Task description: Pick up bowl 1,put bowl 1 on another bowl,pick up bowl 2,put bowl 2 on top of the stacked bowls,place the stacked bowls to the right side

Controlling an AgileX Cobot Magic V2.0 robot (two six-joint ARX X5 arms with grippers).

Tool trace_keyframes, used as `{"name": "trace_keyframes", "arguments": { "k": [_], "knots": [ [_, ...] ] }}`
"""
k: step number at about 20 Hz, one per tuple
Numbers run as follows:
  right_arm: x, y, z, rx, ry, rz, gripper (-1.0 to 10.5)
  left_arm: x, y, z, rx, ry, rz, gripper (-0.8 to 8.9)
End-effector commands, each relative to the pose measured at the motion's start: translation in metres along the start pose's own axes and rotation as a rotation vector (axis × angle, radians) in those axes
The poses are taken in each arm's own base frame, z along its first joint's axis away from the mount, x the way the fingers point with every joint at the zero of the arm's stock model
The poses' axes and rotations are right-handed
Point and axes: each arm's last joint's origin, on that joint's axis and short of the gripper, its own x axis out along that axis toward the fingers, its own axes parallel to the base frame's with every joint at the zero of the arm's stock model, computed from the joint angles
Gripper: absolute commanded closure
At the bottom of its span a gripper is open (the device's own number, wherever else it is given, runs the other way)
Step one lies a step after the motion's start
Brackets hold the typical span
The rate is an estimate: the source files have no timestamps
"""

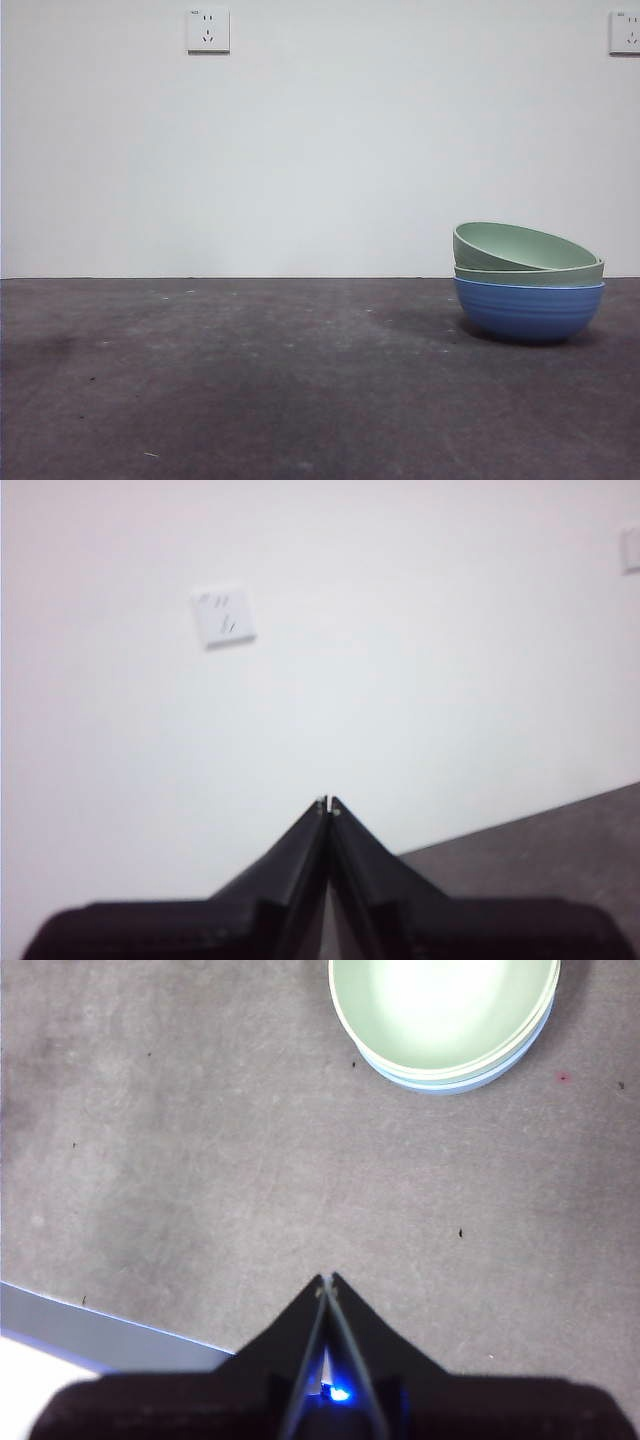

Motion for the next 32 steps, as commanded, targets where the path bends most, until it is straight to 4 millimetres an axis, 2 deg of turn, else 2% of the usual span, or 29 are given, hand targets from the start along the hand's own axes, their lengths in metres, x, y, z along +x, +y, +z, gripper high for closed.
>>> {"name": "trace_keyframes", "arguments": {
  "k": [1,4,6,9,13,21,32],
  "knots": [
    [0.001,0.0,0.0,-0.005,0.0,-0.002,9.4,-0.011,-0.005,-0.049,0.008,0.046,0.028,8.17],
    [0.001,0.0,0.0,-0.005,0.0,-0.002,9.4,-0.021,-0.011,-0.101,-0.009,0.117,0.044,8.17],
    [0.001,0.0,0.0,-0.005,0.0,-0.002,9.4,-0.024,-0.014,-0.129,-0.035,0.162,0.045,8.17],
    [0.001,0.0,0.0,-0.005,0.0,-0.002,9.4,-0.029,-0.019,-0.159,-0.081,0.205,0.048,8.17],
    [0.001,0.0,0.0,-0.005,0.0,-0.002,9.4,-0.034,-0.023,-0.186,-0.133,0.237,0.055,8.17],
    [0.001,0.0,0.0,-0.005,0.0,-0.002,9.4,-0.039,-0.026,-0.204,-0.189,0.385,0.059,8.17],
    [0.001,0.0,0.0,-0.005,0.0,-0.002,9.4,-0.039,-0.026,-0.204,-0.189,0.39,0.062,8.17]
  ]
}}
